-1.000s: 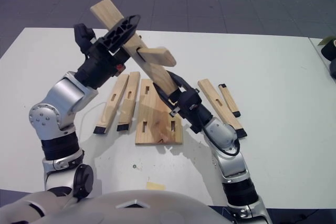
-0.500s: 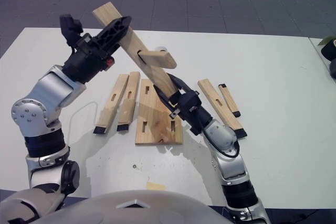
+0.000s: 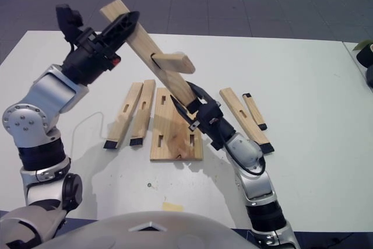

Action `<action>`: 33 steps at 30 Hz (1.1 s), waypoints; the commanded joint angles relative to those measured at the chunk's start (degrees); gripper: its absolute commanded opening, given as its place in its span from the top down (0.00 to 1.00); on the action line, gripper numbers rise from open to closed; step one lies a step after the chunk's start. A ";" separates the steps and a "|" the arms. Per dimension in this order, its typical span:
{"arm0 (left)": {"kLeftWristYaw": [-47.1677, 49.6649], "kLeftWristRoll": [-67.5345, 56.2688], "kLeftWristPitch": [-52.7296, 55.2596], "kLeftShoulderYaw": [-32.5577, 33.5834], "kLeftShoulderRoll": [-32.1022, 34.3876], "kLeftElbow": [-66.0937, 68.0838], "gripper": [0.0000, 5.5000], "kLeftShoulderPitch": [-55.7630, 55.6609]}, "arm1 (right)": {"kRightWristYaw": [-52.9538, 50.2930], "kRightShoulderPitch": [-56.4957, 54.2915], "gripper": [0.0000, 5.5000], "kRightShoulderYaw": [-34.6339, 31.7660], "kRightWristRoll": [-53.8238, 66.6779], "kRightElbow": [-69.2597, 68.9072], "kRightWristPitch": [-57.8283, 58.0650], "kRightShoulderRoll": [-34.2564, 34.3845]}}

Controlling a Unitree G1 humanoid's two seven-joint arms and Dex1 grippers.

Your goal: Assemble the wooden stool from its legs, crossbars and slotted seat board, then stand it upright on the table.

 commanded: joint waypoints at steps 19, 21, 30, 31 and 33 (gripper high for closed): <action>-2.98 20.17 -7.04 -0.12 -2.01 4.36 0.81 -1.43 | 3.36 -27.57 0.02 6.22 -12.41 36.80 30.48 -1.84; -2.86 20.64 -6.98 -0.18 -2.32 3.58 0.81 -0.76 | 0.78 -26.19 0.02 5.04 -13.47 35.95 30.92 -2.72; -6.77 29.44 -6.94 -6.19 -1.28 0.16 0.81 2.70 | -9.21 -16.68 0.02 2.63 -14.96 29.34 30.27 -1.13; -7.27 30.30 -7.06 -6.85 -1.46 -0.25 0.81 3.13 | -11.14 -16.16 0.02 2.01 -14.73 28.75 29.94 0.20; -8.08 31.25 -7.18 -7.51 -1.94 -0.81 0.81 3.66 | -15.13 -15.72 0.02 0.99 -15.18 27.56 27.85 1.99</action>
